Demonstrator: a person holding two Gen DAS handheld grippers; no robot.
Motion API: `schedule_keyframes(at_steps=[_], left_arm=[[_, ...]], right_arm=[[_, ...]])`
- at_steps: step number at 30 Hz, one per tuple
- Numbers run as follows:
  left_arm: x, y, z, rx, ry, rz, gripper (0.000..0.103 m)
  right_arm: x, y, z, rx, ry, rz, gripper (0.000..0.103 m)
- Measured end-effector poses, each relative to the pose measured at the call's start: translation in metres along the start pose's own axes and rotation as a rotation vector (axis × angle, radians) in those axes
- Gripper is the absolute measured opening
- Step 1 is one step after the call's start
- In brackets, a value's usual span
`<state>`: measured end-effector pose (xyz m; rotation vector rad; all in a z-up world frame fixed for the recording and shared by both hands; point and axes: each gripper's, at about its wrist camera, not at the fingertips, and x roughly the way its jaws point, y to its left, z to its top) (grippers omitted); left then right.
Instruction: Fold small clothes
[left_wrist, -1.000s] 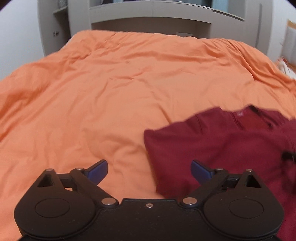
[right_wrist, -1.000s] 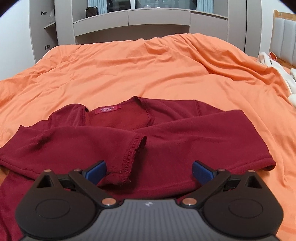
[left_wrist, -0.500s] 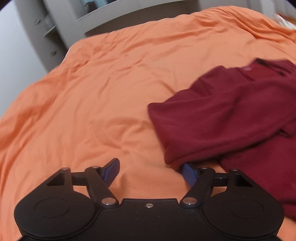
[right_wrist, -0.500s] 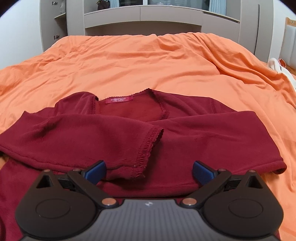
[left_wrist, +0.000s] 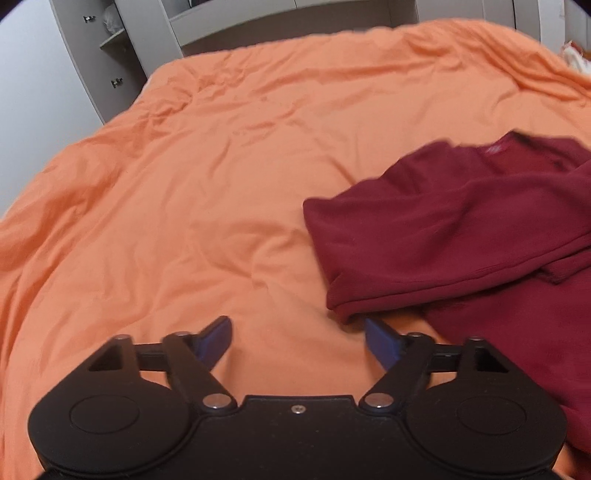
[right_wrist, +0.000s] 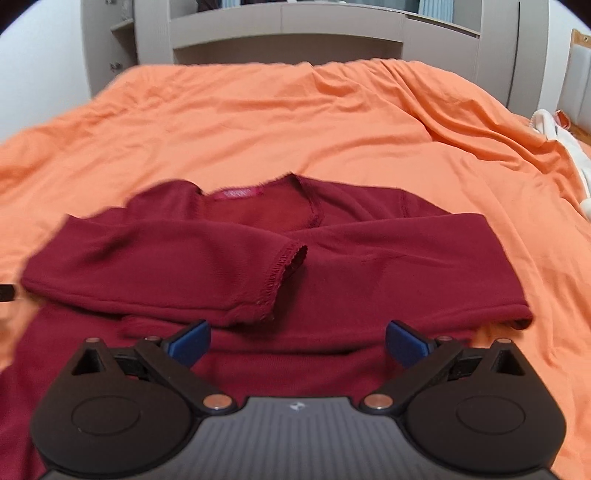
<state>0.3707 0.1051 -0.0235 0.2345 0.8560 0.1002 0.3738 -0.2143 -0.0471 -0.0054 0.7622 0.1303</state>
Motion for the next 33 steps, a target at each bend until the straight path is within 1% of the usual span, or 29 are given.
schedule_keyframes(at_steps=[2,4,6,12,14,17,19,24,27,28,33], left_arm=[[-0.024,-0.002,-0.002,-0.013,-0.019,-0.022,0.086],[-0.052,-0.006,-0.008,-0.034,-0.051,-0.042,0.096],[-0.080,-0.012,-0.015,-0.059,-0.090,-0.051,0.103],[-0.144,-0.045,-0.046,-0.074,-0.162,-0.113,0.103],[-0.161,-0.060,-0.059,-0.078,-0.178,-0.131,0.103],[-0.181,-0.082,-0.080,-0.073,-0.196,-0.174,0.103],[-0.189,-0.096,-0.092,-0.056,-0.201,-0.190,0.103],[-0.201,-0.128,-0.120,0.012,-0.208,-0.184,0.103],[-0.205,-0.140,-0.132,0.034,-0.194,-0.198,0.103],[-0.205,-0.141,-0.134,0.034,-0.188,-0.203,0.103],[-0.204,-0.146,-0.136,0.018,-0.163,-0.224,0.103]], right_arm=[[-0.029,-0.007,-0.002,-0.012,-0.010,0.046,0.103],[-0.058,-0.012,-0.007,-0.041,-0.020,0.081,0.103],[-0.089,-0.016,-0.013,-0.075,-0.043,0.095,0.103],[-0.178,-0.021,-0.037,-0.215,-0.116,0.095,0.103],[-0.203,-0.023,-0.052,-0.271,-0.133,0.105,0.103],[-0.229,-0.025,-0.079,-0.366,-0.139,0.134,0.103],[-0.235,-0.024,-0.100,-0.431,-0.128,0.131,0.103],[-0.228,-0.022,-0.144,-0.534,-0.029,0.064,0.103],[-0.222,-0.021,-0.159,-0.536,-0.011,0.066,0.103],[-0.221,-0.021,-0.162,-0.544,-0.009,0.054,0.103],[-0.206,-0.001,-0.173,-0.680,0.006,-0.048,0.103]])
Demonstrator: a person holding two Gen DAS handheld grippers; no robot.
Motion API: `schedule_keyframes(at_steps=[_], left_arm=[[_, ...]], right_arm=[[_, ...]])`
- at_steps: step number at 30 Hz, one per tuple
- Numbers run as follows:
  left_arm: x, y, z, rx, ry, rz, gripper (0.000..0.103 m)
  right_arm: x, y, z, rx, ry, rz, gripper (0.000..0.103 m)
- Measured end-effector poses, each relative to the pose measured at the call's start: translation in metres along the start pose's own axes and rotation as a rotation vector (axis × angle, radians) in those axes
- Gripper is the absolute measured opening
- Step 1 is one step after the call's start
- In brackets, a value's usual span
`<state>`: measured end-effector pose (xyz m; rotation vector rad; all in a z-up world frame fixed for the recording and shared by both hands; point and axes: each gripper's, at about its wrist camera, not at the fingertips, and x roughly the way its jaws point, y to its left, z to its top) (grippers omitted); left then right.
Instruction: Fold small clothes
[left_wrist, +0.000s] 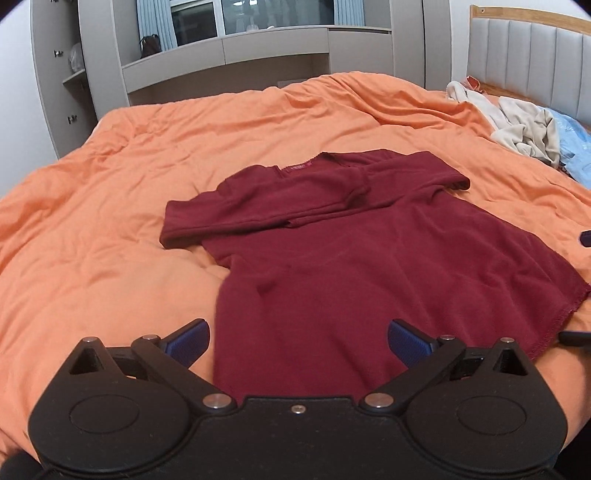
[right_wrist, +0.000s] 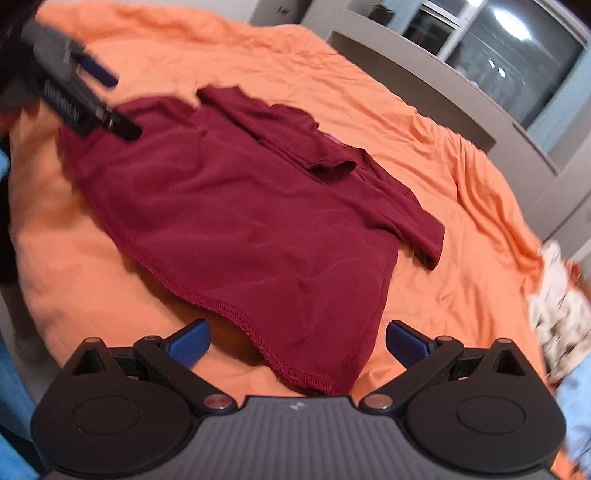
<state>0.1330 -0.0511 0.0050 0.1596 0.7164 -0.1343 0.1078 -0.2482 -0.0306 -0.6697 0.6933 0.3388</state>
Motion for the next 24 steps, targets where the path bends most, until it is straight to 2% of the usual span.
schedule_keyframes(at_steps=[3,6,8,9,11,13,18,24], left_arm=[[-0.001,0.000,0.002,-0.015,0.003,-0.011,0.103],[-0.003,-0.002,0.003,-0.012,-0.002,-0.017,0.103],[-0.005,-0.003,0.002,-0.008,-0.014,-0.024,0.103],[-0.006,-0.003,0.002,-0.007,-0.020,-0.031,0.103],[-0.009,-0.002,0.001,-0.008,-0.030,-0.046,0.103],[-0.012,-0.001,-0.001,-0.009,-0.046,-0.067,0.103],[-0.022,-0.002,-0.007,0.028,-0.093,-0.108,0.103],[-0.031,-0.017,-0.019,0.150,-0.132,-0.137,0.103]], right_arm=[[0.012,0.021,0.001,-0.129,0.007,-0.065,0.103],[0.014,0.037,0.001,-0.231,-0.056,-0.125,0.101],[0.010,0.040,0.000,-0.272,-0.118,-0.119,0.091],[0.008,0.040,0.000,-0.274,-0.138,-0.108,0.083],[0.006,0.036,0.001,-0.254,-0.160,-0.077,0.074],[0.003,0.029,0.002,-0.217,-0.181,-0.031,0.047],[0.002,-0.004,0.012,-0.046,-0.183,0.083,0.014],[0.000,-0.037,0.016,0.132,-0.181,0.155,0.008]])
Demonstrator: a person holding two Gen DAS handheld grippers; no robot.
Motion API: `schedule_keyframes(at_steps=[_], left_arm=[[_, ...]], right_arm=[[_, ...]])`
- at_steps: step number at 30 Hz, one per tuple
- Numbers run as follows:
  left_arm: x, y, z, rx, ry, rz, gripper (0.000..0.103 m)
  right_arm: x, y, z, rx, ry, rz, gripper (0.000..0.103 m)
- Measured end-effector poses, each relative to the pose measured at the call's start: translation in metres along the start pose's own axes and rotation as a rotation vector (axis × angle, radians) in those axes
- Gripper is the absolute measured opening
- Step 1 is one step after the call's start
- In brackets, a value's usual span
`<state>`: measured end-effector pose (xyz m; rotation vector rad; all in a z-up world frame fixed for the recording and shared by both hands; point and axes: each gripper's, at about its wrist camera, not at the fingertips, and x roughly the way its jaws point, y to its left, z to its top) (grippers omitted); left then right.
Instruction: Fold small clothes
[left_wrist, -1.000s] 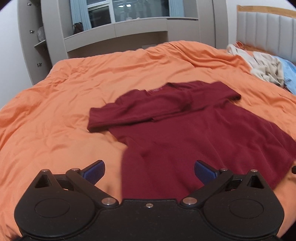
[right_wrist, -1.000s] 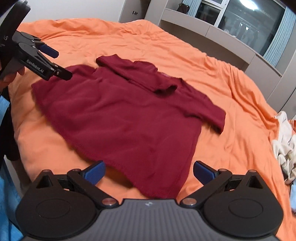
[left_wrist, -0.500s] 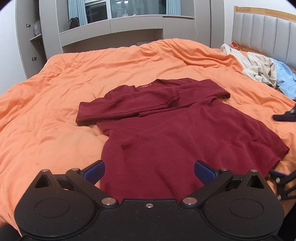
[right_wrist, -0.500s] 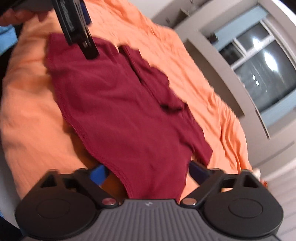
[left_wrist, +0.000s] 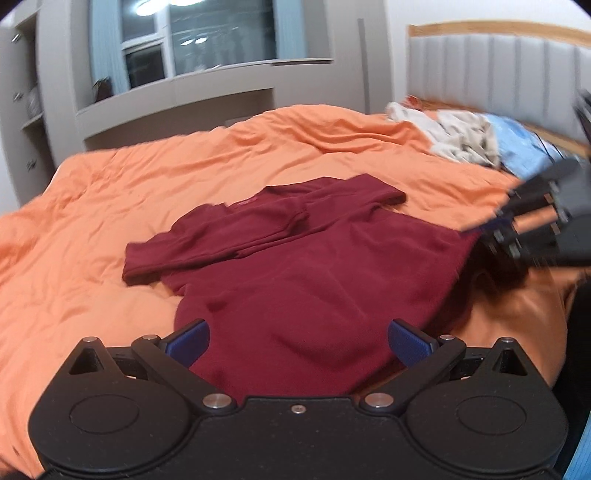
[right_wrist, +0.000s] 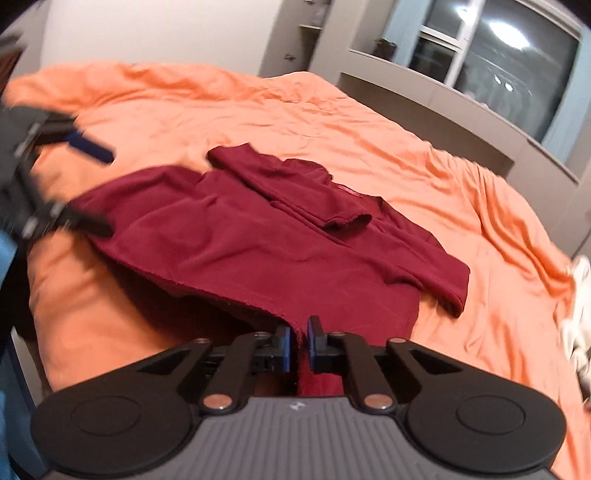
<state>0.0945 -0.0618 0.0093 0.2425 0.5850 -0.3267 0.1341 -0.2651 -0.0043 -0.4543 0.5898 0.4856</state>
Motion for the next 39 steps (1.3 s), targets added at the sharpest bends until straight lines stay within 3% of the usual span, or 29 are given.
schedule_keyframes(at_steps=[6,8,10,13,17,20,23,24,25,28,34,39], left_arm=[[0.008,-0.019,-0.011,0.115,0.029,0.031,0.103],[0.010,-0.020,-0.014,0.132,0.034,0.033,0.103],[0.011,-0.016,-0.015,0.138,0.044,0.040,0.103],[0.011,-0.010,-0.017,0.132,0.057,0.040,0.103],[0.011,-0.006,-0.020,0.119,0.071,0.039,0.103],[0.013,-0.004,-0.021,0.108,0.083,0.036,0.103],[0.012,-0.005,-0.022,0.111,0.080,0.030,0.103],[0.012,-0.006,-0.022,0.116,0.076,0.027,0.103],[0.011,-0.007,-0.023,0.122,0.072,0.025,0.103],[0.011,-0.011,-0.024,0.137,0.064,0.023,0.103],[0.024,-0.017,-0.020,0.140,0.064,0.034,0.103],[0.038,-0.018,-0.017,0.148,0.076,0.070,0.103]], right_arm=[[-0.003,-0.014,0.001,0.055,0.000,0.019,0.008],[-0.003,-0.012,0.000,0.032,0.019,0.038,0.022],[-0.006,-0.006,-0.004,-0.012,0.043,0.048,0.051],[-0.010,0.004,-0.011,-0.090,0.073,0.056,0.062],[-0.008,0.020,-0.019,-0.176,0.119,0.022,0.065],[0.006,0.032,-0.024,-0.231,0.156,-0.021,0.054],[0.013,0.046,-0.025,-0.331,0.129,-0.091,0.027],[0.013,0.047,-0.022,-0.327,0.107,-0.095,0.012],[0.011,0.046,-0.018,-0.305,0.085,-0.097,0.007],[0.004,0.033,-0.003,-0.199,0.010,-0.089,0.004],[-0.004,-0.028,0.035,0.166,-0.070,0.009,0.004],[-0.002,-0.068,0.050,0.310,-0.100,0.045,0.004]])
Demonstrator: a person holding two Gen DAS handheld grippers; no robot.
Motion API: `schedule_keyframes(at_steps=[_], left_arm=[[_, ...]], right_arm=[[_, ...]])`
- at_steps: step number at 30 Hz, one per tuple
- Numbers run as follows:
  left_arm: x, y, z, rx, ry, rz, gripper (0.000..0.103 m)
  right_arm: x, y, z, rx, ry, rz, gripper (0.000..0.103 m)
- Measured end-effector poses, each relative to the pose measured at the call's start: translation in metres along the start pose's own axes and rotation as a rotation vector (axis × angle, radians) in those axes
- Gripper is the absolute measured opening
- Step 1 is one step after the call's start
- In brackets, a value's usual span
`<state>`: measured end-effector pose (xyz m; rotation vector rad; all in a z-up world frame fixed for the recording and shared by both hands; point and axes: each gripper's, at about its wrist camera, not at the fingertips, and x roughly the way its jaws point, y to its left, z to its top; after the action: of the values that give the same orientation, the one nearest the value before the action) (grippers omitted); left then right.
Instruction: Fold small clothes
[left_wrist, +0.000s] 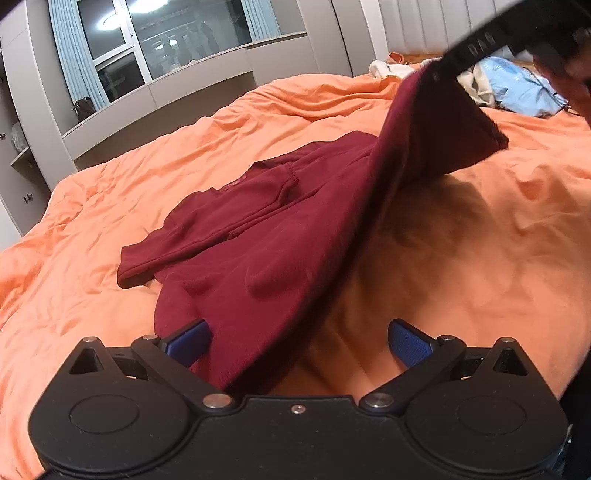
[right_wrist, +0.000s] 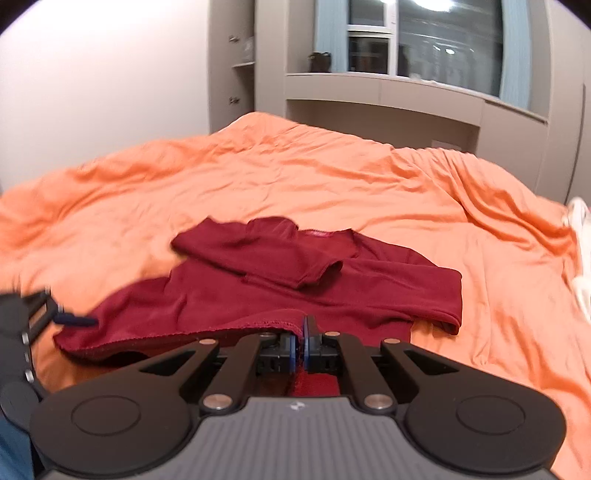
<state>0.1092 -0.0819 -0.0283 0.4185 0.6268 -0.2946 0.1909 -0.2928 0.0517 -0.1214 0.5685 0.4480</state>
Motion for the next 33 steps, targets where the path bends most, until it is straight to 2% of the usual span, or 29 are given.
schedule_keyframes(at_steps=[2,9,12,14,17,21,23,24,26,29,31,33], left_arm=[[0.004,-0.001,0.001,0.003,0.002,0.046,0.102],[-0.003,0.016,-0.002,-0.012,-0.035,0.138,0.071],[-0.011,0.021,-0.003,0.007,-0.082,0.173,0.067],[-0.016,0.022,-0.004,0.025,-0.118,0.175,0.062],[-0.022,0.021,-0.003,0.053,-0.143,0.161,0.045],[-0.027,0.015,-0.001,0.106,-0.147,0.172,0.015],[-0.030,0.014,0.001,0.127,-0.148,0.183,0.011],[-0.032,0.014,0.002,0.128,-0.153,0.188,0.005],[-0.036,0.019,0.006,0.105,-0.160,0.187,0.005],[-0.039,0.030,0.017,0.053,-0.162,0.176,0.005],[-0.042,0.037,0.023,0.021,-0.163,0.177,0.005],[-0.044,0.044,0.030,-0.019,-0.159,0.170,0.005]], right_arm=[[0.001,-0.010,0.004,0.029,-0.005,0.004,0.004],[-0.006,-0.017,-0.003,0.051,-0.008,-0.006,0.004],[-0.007,-0.015,-0.007,0.046,0.002,-0.004,0.004],[-0.008,-0.013,-0.010,0.042,0.007,-0.006,0.004],[-0.009,-0.013,-0.015,0.037,0.017,-0.012,0.005],[-0.013,-0.006,-0.024,-0.028,0.035,-0.053,0.005],[-0.015,-0.001,-0.030,-0.065,0.041,-0.075,0.005],[-0.016,0.001,-0.032,-0.081,0.045,-0.083,0.005],[-0.016,0.007,-0.039,-0.118,0.054,-0.103,0.005],[-0.013,0.018,-0.051,-0.195,0.086,-0.113,0.017],[-0.008,0.025,-0.060,-0.249,0.128,-0.117,0.043],[-0.003,0.035,-0.071,-0.302,0.166,-0.116,0.048]])
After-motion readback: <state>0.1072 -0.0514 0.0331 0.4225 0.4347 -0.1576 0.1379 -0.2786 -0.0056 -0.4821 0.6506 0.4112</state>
